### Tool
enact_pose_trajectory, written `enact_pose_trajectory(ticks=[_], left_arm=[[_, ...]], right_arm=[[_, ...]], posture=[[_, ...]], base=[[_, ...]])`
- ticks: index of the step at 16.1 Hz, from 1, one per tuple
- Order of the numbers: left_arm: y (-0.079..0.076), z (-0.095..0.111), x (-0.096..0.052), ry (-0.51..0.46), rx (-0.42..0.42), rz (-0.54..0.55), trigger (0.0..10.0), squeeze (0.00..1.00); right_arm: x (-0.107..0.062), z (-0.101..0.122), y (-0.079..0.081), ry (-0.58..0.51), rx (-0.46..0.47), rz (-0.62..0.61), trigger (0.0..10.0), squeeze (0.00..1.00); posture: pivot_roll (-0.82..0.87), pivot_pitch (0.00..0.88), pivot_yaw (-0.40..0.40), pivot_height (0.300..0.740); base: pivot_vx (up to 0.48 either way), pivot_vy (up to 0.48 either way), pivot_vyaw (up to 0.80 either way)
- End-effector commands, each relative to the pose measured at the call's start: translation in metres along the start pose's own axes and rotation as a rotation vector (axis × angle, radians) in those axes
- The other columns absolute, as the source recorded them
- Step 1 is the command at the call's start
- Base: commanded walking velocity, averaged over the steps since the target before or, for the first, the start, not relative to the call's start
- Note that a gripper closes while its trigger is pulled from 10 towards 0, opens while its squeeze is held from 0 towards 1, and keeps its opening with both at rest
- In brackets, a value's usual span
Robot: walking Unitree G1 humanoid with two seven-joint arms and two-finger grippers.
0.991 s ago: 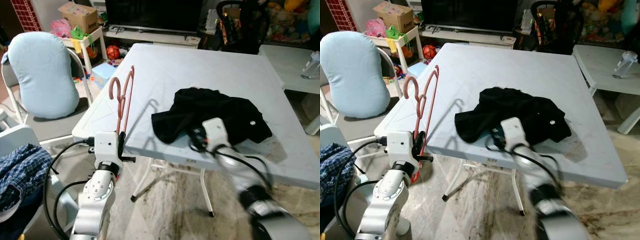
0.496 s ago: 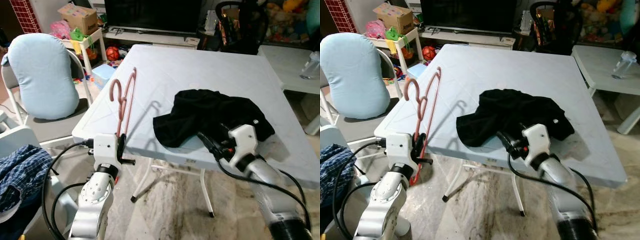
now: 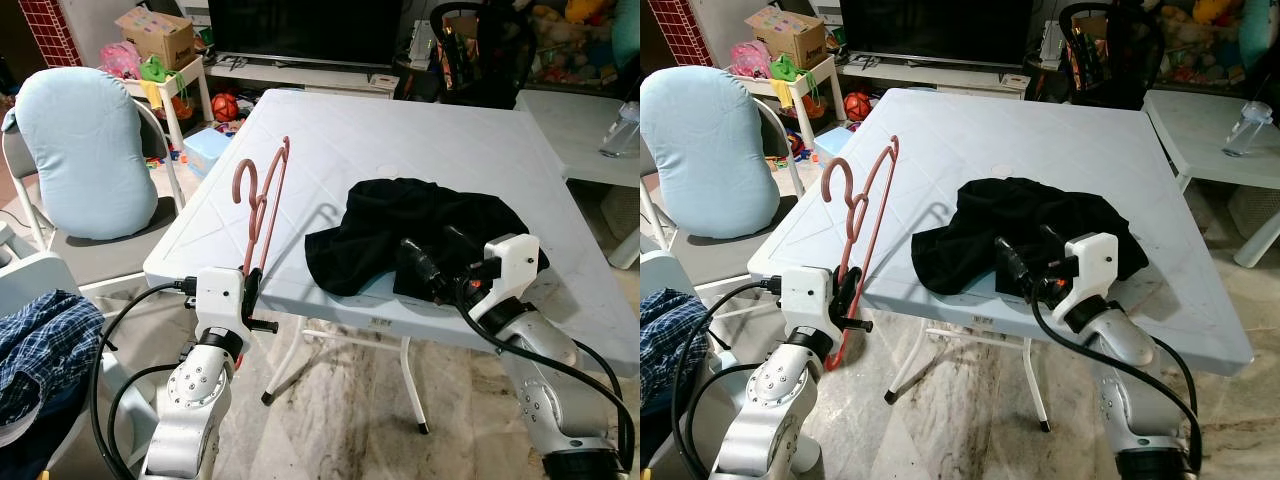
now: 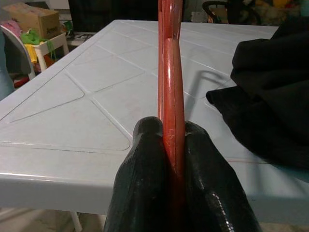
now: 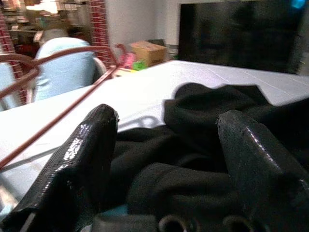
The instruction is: Hang hanger
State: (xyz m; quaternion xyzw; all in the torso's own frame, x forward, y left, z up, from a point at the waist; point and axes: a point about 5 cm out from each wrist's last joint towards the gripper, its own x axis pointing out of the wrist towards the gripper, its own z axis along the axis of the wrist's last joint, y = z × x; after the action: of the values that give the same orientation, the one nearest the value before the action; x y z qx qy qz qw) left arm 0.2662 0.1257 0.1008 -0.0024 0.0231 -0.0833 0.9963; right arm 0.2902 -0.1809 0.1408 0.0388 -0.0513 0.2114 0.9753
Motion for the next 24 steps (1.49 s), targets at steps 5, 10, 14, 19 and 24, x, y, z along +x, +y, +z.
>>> enact_pose_trajectory(ticks=[5, 10, 14, 19, 24], left_arm=[[-0.003, 0.006, 0.002, -0.021, 0.015, -0.02, 10.0, 0.0], [-0.004, 0.005, 0.003, -0.016, 0.019, -0.028, 10.0, 0.0], [-0.005, 0.005, 0.003, -0.016, 0.016, -0.035, 10.0, 0.0], [-0.006, 0.004, 0.003, -0.013, 0.012, -0.042, 10.0, 0.0], [-0.008, 0.003, 0.005, -0.011, 0.011, -0.051, 10.0, 0.0]], right_arm=[[-0.002, 0.003, -0.029, 0.008, -0.031, -0.301, 10.0, 0.0], [-0.002, 0.0, -0.029, 0.029, -0.048, -0.329, 10.0, 0.0], [0.001, -0.004, -0.026, 0.047, -0.055, -0.323, 10.0, 0.0], [0.004, -0.004, -0.028, 0.055, -0.066, -0.317, 10.0, 0.0], [0.006, -0.005, -0.029, 0.07, -0.068, -0.31, 10.0, 0.0]], posture=[[0.03, 0.0, -0.013, 0.74], [0.02, 0.0, -0.009, 0.74], [0.02, 0.0, -0.012, 0.74], [0.02, 0.0, -0.017, 0.74], [0.02, 0.0, -0.019, 0.74]], base=[[0.0, 0.0, 0.0], [-0.218, 0.0, 0.0], [-0.303, 0.0, 0.0], [-0.302, 0.0, 0.0], [-0.296, 0.0, 0.0]])
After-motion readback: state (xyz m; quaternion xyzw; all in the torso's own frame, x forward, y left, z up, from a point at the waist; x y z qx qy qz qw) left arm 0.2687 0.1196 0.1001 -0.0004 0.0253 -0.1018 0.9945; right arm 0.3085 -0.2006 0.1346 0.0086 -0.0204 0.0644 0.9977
